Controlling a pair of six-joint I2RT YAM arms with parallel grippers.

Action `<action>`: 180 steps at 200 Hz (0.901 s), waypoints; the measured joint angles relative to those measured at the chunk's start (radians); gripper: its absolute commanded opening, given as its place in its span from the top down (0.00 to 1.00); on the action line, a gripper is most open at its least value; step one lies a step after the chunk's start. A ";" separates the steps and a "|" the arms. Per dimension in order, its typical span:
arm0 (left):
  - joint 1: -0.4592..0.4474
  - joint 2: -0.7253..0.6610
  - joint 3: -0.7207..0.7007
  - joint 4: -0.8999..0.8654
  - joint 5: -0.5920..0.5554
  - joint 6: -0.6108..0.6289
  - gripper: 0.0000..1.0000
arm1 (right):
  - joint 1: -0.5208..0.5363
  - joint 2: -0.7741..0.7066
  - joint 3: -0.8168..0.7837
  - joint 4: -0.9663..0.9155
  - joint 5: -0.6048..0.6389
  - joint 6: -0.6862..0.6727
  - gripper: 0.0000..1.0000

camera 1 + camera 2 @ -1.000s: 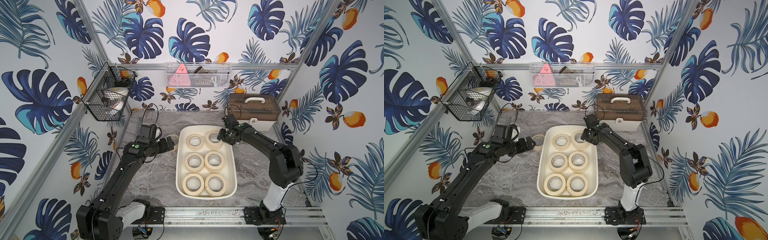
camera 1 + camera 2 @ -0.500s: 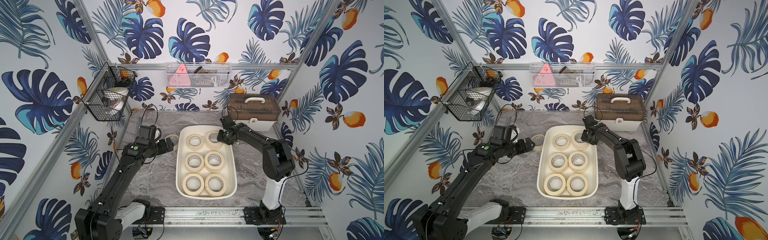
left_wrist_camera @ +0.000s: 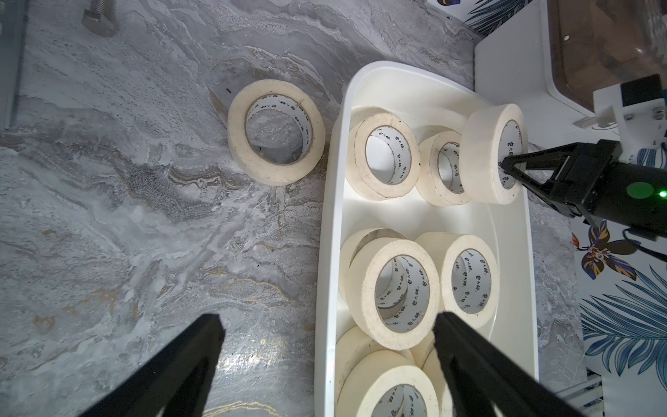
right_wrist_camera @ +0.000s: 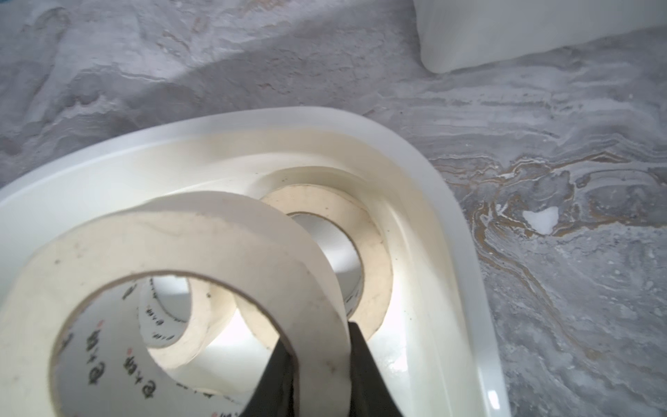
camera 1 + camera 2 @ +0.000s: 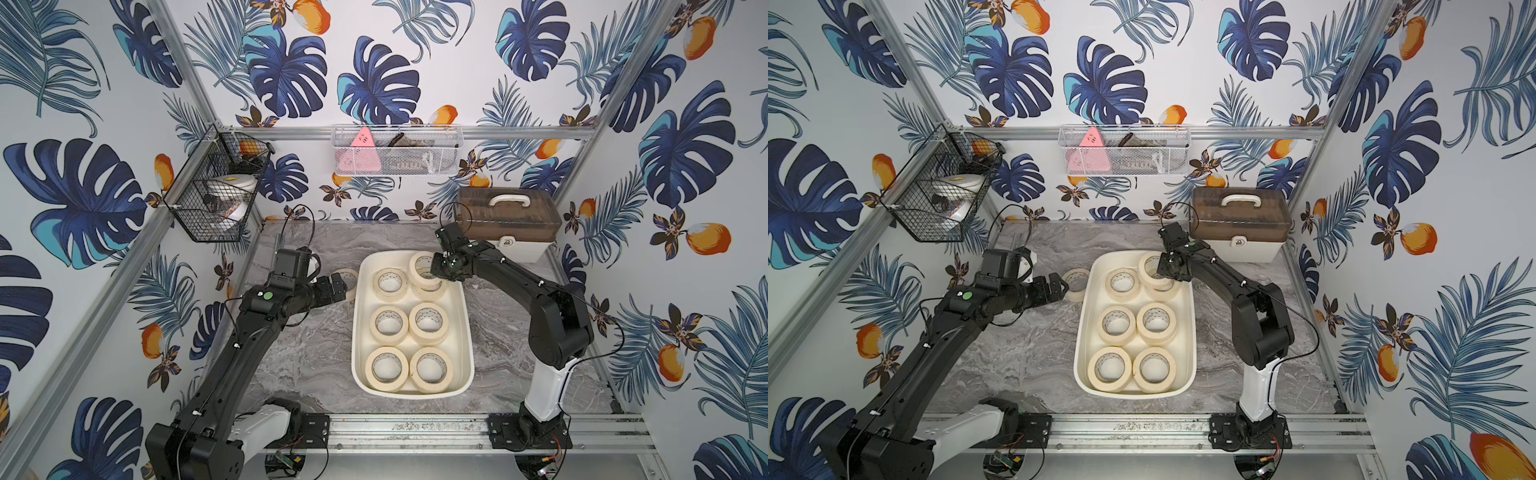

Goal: Take out the art tape in the storage box
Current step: Pick up the art tape from the storage box, then place the art tape at the center of the board.

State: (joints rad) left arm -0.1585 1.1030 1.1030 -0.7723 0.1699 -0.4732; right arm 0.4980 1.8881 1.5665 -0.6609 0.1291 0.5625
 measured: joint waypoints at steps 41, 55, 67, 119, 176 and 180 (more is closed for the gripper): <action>-0.073 0.006 0.076 -0.028 -0.032 0.006 0.06 | 0.124 -0.034 0.064 -0.060 0.057 -0.022 0.88; -0.116 0.017 0.105 -0.040 -0.063 0.012 0.08 | 0.177 -0.038 0.086 -0.075 0.054 -0.023 0.88; -0.153 0.031 0.129 -0.046 -0.088 0.023 0.11 | 0.217 -0.039 0.104 -0.089 0.056 -0.024 0.88; -0.263 0.085 0.169 -0.060 -0.172 0.030 0.22 | 0.337 -0.054 0.136 -0.129 0.074 -0.005 0.88; -0.320 0.133 0.174 -0.060 -0.214 0.030 0.28 | 0.406 -0.079 0.137 -0.142 0.090 0.016 0.87; -0.323 0.135 0.174 -0.060 -0.216 0.030 0.29 | 0.409 -0.079 0.137 -0.142 0.090 0.019 0.87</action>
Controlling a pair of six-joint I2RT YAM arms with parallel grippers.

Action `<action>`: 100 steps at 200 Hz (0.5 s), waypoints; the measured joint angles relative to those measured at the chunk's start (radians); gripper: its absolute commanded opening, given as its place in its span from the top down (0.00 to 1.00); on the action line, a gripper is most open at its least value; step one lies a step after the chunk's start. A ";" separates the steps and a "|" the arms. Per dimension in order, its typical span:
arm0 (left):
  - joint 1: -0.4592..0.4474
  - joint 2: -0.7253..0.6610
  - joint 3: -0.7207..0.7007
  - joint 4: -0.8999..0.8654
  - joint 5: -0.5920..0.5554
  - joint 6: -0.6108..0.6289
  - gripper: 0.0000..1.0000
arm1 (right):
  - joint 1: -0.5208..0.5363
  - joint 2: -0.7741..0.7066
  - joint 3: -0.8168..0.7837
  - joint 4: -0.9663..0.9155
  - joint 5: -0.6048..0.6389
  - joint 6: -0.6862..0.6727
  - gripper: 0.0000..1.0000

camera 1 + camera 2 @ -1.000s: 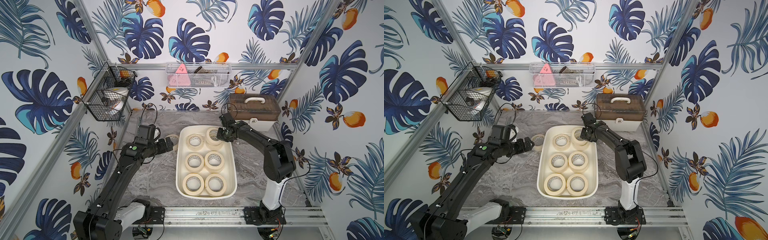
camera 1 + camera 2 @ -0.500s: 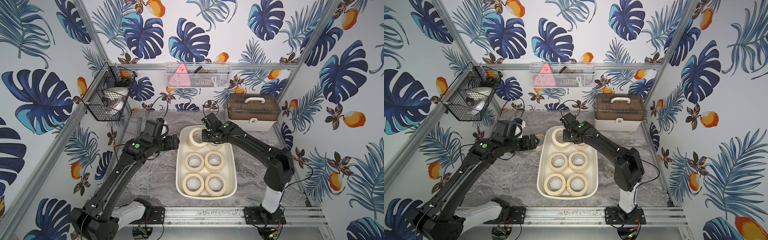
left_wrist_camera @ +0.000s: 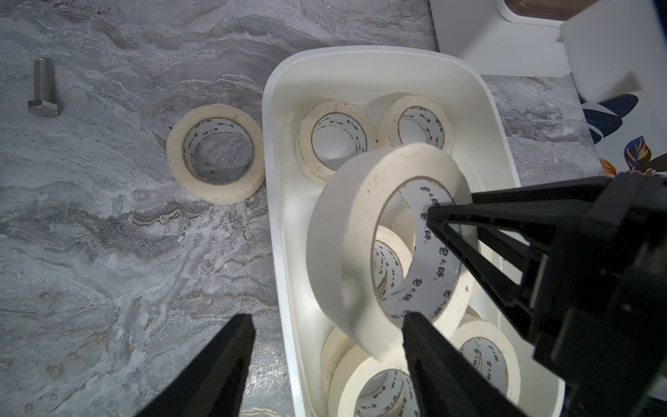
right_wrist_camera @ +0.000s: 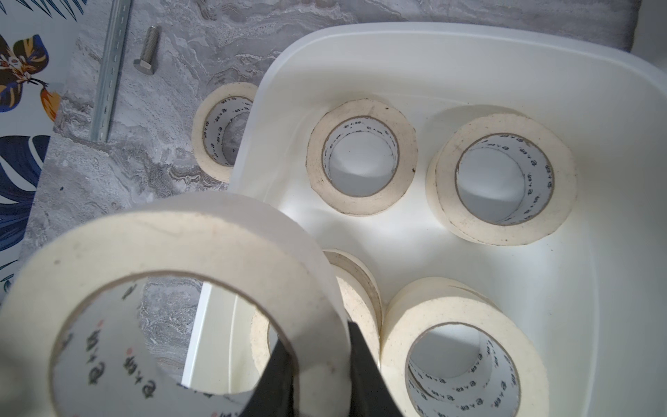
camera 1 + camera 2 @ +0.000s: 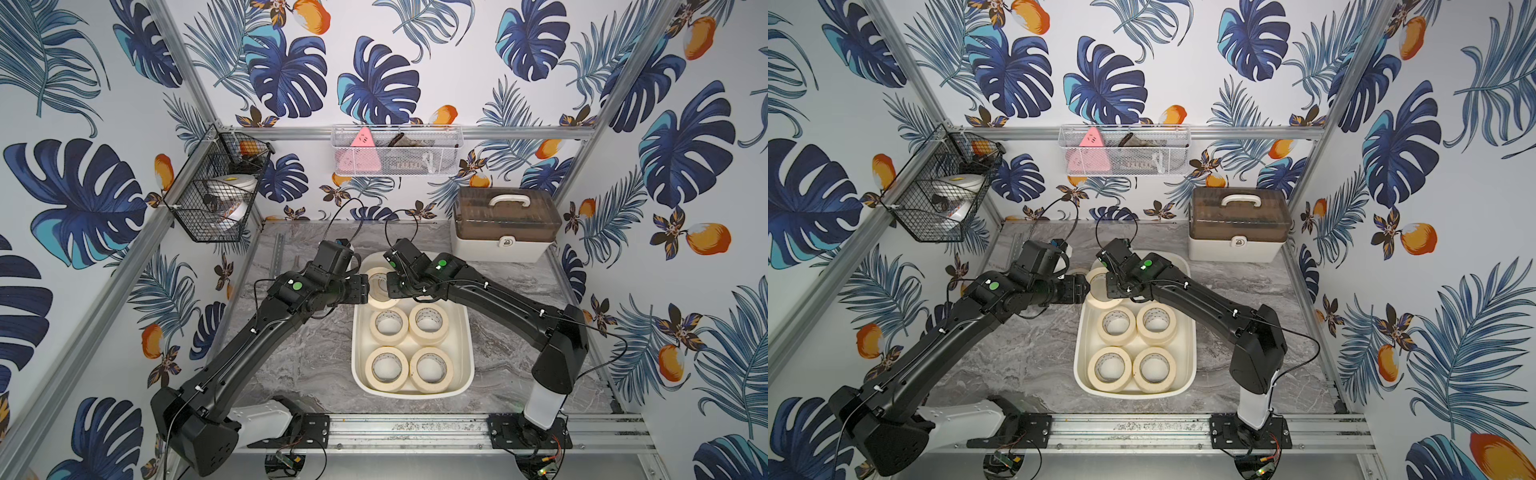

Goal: Take out the art tape in the storage box
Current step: Place the art tape at the center of the board.

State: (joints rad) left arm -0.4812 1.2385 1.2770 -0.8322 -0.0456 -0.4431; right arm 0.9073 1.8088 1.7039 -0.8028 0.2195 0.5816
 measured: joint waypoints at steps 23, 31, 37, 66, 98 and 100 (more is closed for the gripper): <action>-0.014 0.012 -0.001 0.000 -0.019 0.000 0.32 | 0.019 -0.002 0.004 -0.002 0.004 0.006 0.87; -0.018 0.015 -0.002 0.001 -0.026 0.000 0.34 | 0.024 -0.002 0.006 -0.003 0.005 0.009 0.87; -0.022 0.018 -0.002 0.000 -0.031 0.000 0.35 | 0.028 -0.002 0.008 -0.004 0.008 0.010 0.87; -0.029 0.035 -0.010 0.000 -0.059 0.000 0.45 | 0.045 -0.002 0.020 -0.006 0.015 0.010 0.86; -0.033 0.044 -0.015 0.002 -0.091 -0.005 0.72 | 0.060 -0.002 0.023 -0.008 0.028 0.016 0.81; -0.033 0.045 -0.016 0.003 -0.093 -0.005 0.73 | 0.060 -0.002 0.023 -0.008 0.029 0.021 0.80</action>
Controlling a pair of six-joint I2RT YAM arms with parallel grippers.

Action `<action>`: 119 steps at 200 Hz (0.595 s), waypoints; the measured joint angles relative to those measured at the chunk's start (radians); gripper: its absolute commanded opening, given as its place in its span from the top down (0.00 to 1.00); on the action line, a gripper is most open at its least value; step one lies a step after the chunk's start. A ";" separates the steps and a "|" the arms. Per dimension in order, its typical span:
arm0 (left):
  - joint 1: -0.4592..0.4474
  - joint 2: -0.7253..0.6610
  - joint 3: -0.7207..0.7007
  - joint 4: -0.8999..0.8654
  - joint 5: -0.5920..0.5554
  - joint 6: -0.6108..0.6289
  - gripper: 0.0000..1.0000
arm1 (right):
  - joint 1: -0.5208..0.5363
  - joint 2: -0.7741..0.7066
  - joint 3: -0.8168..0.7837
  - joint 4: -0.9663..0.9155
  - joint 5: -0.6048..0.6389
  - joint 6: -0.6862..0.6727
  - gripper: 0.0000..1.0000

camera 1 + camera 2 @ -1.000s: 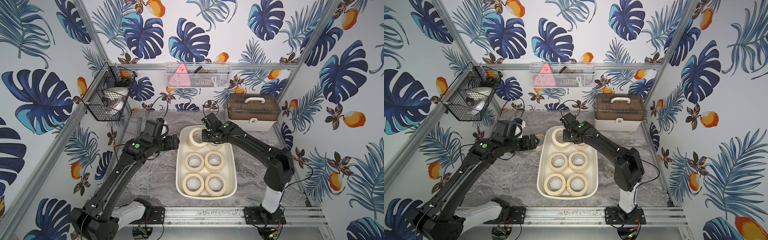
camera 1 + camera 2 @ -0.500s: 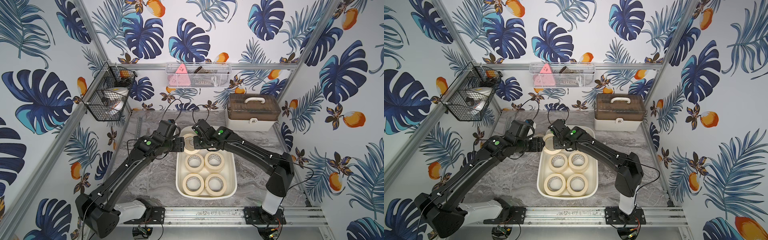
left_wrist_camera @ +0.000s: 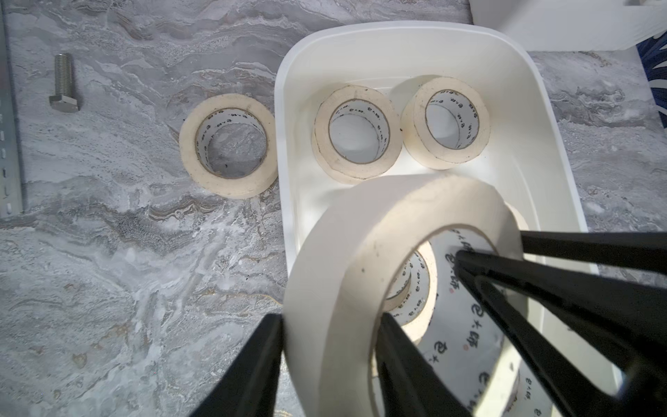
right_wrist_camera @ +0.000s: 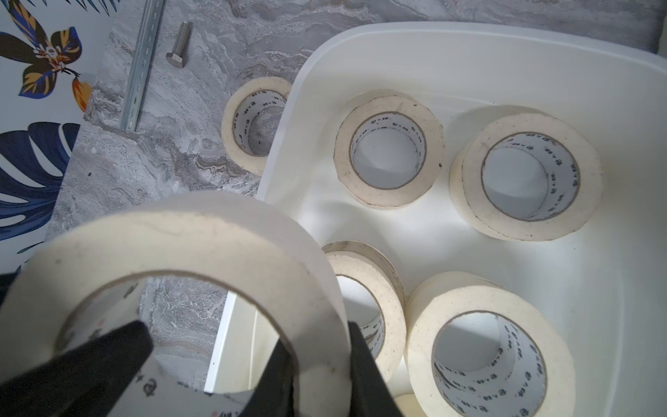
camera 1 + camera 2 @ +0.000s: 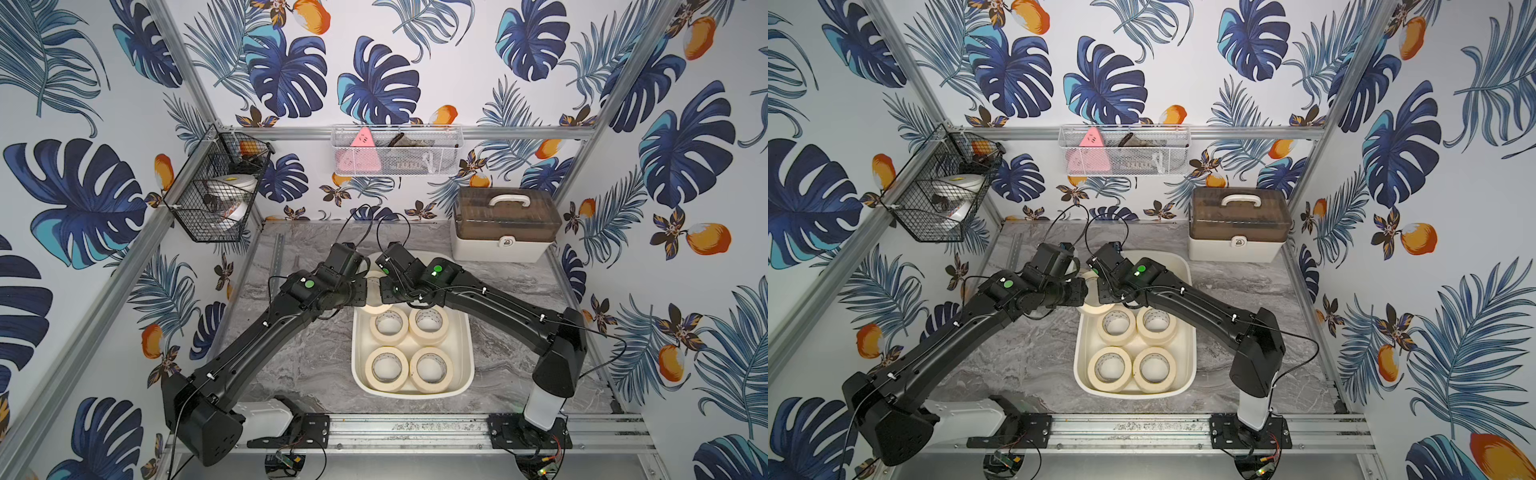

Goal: Take out the art tape in the storage box
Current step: Place the art tape at the center of the board.

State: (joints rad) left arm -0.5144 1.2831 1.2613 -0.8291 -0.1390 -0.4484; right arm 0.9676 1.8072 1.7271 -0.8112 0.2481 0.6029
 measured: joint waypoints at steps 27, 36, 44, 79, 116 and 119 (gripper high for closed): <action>-0.002 0.003 -0.009 -0.010 -0.040 -0.001 0.88 | 0.013 0.000 0.006 0.006 0.003 0.008 0.63; -0.001 0.003 -0.011 -0.015 -0.040 0.002 0.90 | 0.012 -0.001 0.007 0.012 0.000 0.006 0.55; -0.001 0.002 -0.011 -0.018 -0.039 0.005 0.92 | 0.011 -0.004 0.006 0.008 0.001 0.006 0.50; -0.001 0.002 -0.011 -0.016 -0.021 0.001 1.00 | 0.010 -0.048 -0.015 0.007 0.004 0.004 0.38; -0.001 0.009 0.012 -0.021 -0.024 -0.010 1.00 | 0.008 -0.133 -0.052 0.013 0.018 -0.002 0.35; -0.001 0.012 0.018 -0.021 -0.026 -0.010 1.00 | 0.008 -0.140 -0.056 0.013 0.022 -0.002 0.35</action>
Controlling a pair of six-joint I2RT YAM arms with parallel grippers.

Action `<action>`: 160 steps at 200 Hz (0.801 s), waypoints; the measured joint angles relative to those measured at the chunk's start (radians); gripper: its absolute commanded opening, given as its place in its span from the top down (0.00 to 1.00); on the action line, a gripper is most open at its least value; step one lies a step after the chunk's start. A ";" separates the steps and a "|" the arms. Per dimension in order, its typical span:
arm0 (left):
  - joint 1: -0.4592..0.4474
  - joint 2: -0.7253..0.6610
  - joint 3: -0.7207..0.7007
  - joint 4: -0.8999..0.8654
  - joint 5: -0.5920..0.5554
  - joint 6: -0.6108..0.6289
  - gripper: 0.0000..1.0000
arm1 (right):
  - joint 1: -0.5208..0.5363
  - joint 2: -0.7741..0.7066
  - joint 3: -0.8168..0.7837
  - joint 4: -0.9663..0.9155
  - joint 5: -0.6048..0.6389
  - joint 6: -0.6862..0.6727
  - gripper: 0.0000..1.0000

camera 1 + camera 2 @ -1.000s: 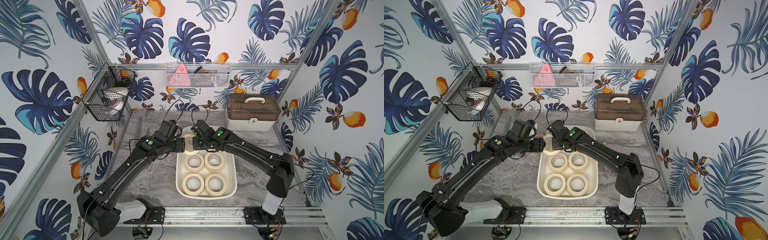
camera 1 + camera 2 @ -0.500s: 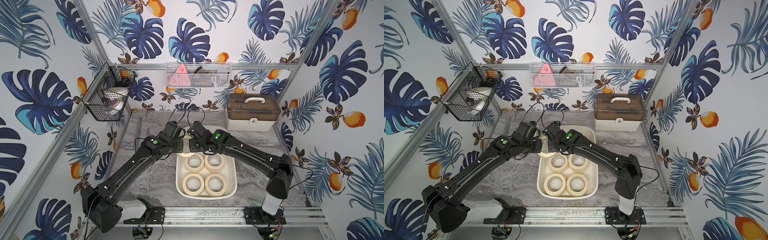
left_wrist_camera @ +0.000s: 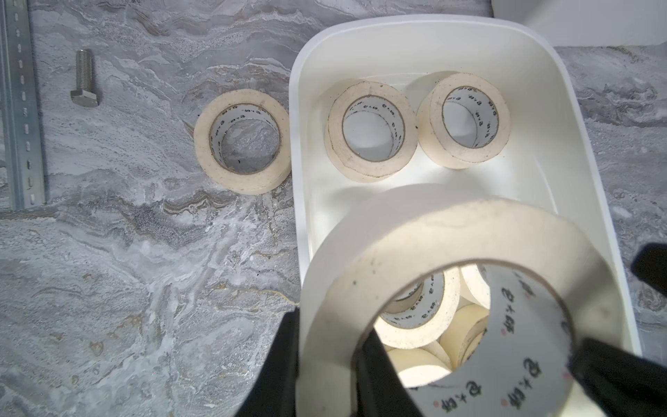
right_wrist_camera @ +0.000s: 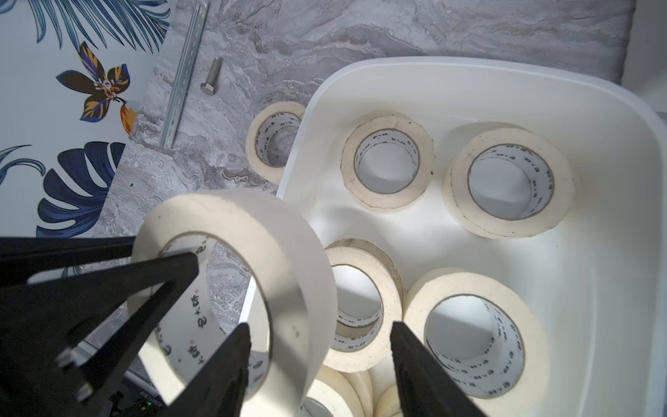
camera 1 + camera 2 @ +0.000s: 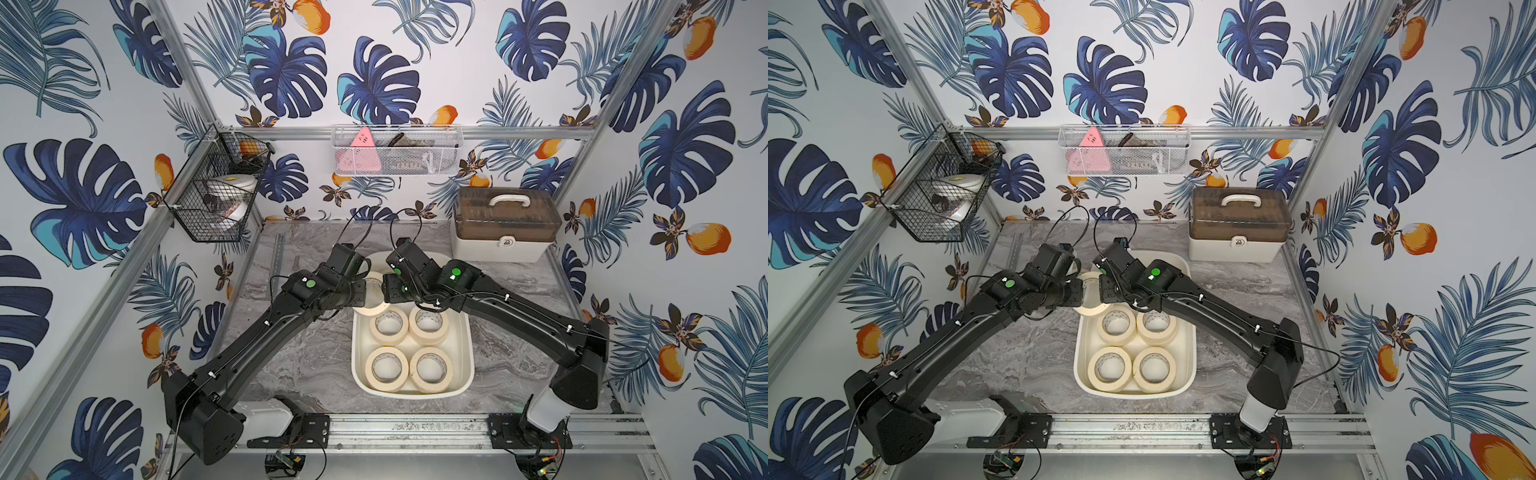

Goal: Take out the art tape in the storage box
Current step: Place the art tape at the center of the board.

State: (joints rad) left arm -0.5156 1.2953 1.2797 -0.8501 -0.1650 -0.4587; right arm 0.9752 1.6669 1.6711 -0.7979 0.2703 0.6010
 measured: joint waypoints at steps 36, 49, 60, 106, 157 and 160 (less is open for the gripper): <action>0.011 0.071 0.108 -0.005 -0.067 -0.015 1.00 | 0.000 -0.095 -0.070 0.006 0.081 -0.011 0.35; 0.039 0.095 0.133 -0.003 -0.084 -0.019 1.00 | -0.001 -0.122 -0.093 0.006 0.115 -0.015 0.34; 0.079 0.114 0.142 0.000 -0.092 -0.027 1.00 | -0.003 -0.141 -0.113 0.006 0.140 -0.017 0.35; 0.278 0.191 0.134 0.034 -0.078 -0.102 1.00 | -0.043 -0.188 -0.195 0.006 0.176 -0.018 0.34; 0.442 0.248 0.048 0.096 -0.121 -0.225 1.00 | -0.105 -0.213 -0.262 0.006 0.145 -0.018 0.34; 0.450 0.253 0.043 0.101 -0.123 -0.228 1.00 | -0.109 -0.214 -0.266 0.006 0.142 -0.018 0.34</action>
State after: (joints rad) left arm -0.0654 1.5486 1.3224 -0.7486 -0.2878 -0.6868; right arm 0.8665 1.4525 1.4052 -0.7914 0.4126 0.5831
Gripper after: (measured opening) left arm 0.242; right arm 0.656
